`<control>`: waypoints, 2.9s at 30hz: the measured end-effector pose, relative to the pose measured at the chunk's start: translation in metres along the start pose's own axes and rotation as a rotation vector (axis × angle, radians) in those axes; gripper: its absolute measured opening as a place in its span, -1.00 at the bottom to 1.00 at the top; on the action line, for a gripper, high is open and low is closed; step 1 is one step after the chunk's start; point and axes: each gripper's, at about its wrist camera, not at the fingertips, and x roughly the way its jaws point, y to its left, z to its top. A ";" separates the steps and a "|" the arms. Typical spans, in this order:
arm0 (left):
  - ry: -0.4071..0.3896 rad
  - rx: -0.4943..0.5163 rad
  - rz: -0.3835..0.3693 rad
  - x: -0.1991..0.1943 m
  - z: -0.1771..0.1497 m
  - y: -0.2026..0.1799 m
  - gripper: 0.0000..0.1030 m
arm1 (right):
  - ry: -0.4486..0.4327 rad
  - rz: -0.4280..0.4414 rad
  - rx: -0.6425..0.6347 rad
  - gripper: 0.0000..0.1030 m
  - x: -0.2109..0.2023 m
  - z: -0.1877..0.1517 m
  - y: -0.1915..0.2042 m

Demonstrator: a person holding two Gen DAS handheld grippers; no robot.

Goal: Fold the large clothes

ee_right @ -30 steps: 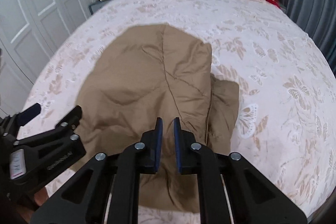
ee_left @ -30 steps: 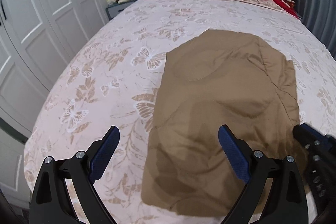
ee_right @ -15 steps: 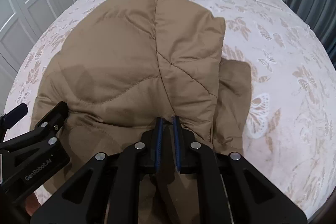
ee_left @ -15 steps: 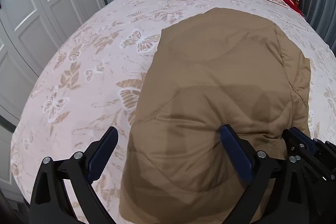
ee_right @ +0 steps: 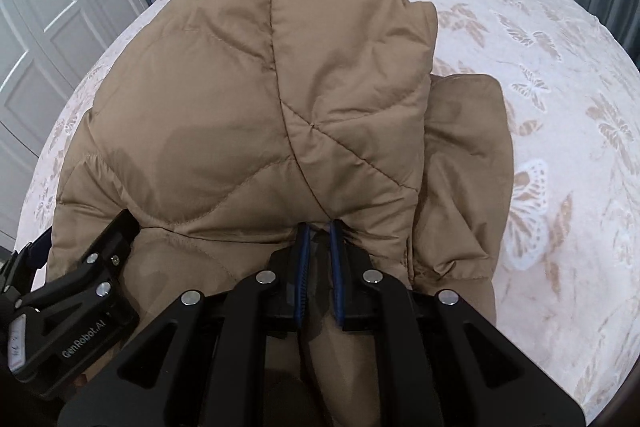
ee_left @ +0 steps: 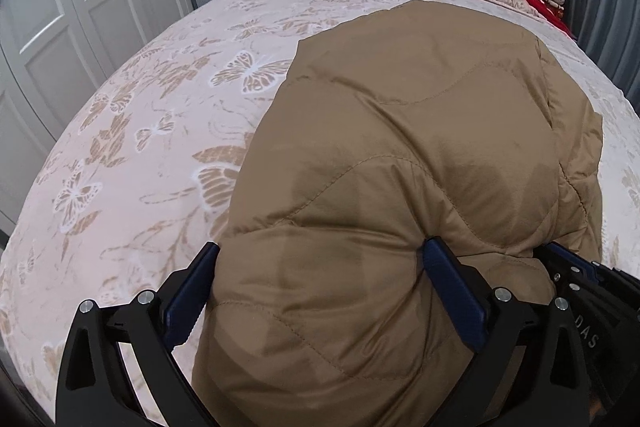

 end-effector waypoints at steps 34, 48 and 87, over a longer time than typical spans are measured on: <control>0.065 0.030 0.009 -0.063 -0.016 0.001 0.90 | 0.018 0.029 0.035 -0.77 -0.088 -0.056 -0.011; 0.104 0.076 0.042 -0.040 -0.051 -0.009 0.90 | 0.103 0.046 0.107 -0.78 -0.041 -0.080 -0.018; -0.120 0.020 0.138 -0.228 -0.170 0.018 0.90 | -0.245 -0.093 -0.052 0.35 -0.237 -0.234 0.023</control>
